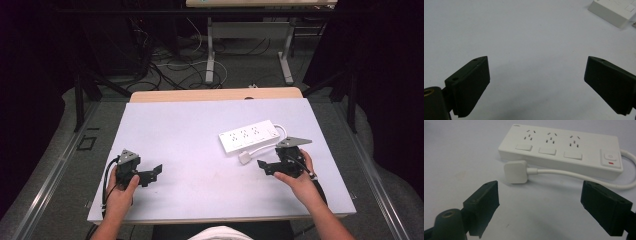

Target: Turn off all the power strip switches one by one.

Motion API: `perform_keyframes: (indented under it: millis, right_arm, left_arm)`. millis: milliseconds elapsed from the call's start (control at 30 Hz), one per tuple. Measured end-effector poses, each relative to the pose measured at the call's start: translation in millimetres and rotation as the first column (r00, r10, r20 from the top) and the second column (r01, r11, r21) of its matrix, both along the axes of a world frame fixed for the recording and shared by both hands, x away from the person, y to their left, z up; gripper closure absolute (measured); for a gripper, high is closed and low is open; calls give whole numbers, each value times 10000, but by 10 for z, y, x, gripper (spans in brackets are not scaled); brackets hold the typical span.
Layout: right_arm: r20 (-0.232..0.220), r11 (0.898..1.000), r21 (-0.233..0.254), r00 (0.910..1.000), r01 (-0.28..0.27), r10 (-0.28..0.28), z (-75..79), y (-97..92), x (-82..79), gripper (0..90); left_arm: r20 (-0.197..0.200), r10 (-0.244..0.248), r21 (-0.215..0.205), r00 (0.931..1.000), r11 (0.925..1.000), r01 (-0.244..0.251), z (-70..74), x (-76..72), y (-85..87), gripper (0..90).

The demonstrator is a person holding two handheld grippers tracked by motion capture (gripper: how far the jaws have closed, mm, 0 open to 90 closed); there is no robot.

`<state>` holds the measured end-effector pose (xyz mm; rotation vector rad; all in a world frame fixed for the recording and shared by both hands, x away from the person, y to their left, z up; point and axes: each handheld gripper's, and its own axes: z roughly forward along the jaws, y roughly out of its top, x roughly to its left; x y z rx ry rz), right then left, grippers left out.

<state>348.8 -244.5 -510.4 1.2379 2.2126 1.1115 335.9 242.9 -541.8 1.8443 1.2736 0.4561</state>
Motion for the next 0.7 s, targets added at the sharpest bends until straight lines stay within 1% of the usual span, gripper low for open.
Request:
perform_keyframes:
  millis: [100, 167, 267, 333, 433, 500, 533, 600, 633, 667, 700]
  right_arm:
    - [30, 9995, -20, 9994, 331, -331, -88, -104, -33, 86]
    - [53, 9986, -137, 9987, 511, -510, -151, -164, -52, 58]
    - [157, 9970, -295, 9974, 709, -705, -239, -240, -75, 14]
    - [134, 9962, -168, 9963, 856, -854, -296, -280, -92, 0]
    - [122, 9947, -67, 9947, 1022, -1021, -363, -331, -113, 0]
    - [180, 9933, 13, 9932, 1153, -1153, -384, -360, -122, 0]
    - [179, 9919, 134, 9918, 1264, -1266, -389, -367, -129, 0]
    - [268, 9911, 158, 9908, 1321, -1325, -409, -393, -135, 0]
    - [186, 9891, 247, 9891, 1454, -1459, -413, -391, -147, 0]
    - [355, 9891, 149, 9885, 1467, -1471, -427, -405, -148, 0]
    - [327, 9881, 140, 9876, 1529, -1533, -432, -413, -156, 0]
  left_arm:
    - [-1, -42, 79, 10000, 10000, 42, 0, 2, -6, 64]
    - [-99, -81, 77, 9999, 9999, 82, 4, 0, -8, 64]
    - [-87, -67, 71, 9999, 10000, 68, -1, 2, -13, 64]
    - [-75, -72, 94, 9999, 9999, 73, -2, 2, -11, 64]
    - [-75, -91, 118, 9999, 9999, 92, -3, 2, -11, 64]
    - [-38, -82, 108, 10000, 9999, 83, -6, 2, -12, 64]
    - [-4, -60, 104, 10000, 9999, 60, -8, 3, -13, 64]
    - [-1, -60, 97, 10000, 9999, 60, -10, 4, -9, 64]
    - [-107, -145, 119, 9998, 9998, 146, -2, 3, 0, 64]
    - [-28, -68, 106, 10000, 9999, 68, -8, 4, -5, 64]
    - [-11, -55, 99, 10000, 9999, 55, -9, 4, -5, 64]
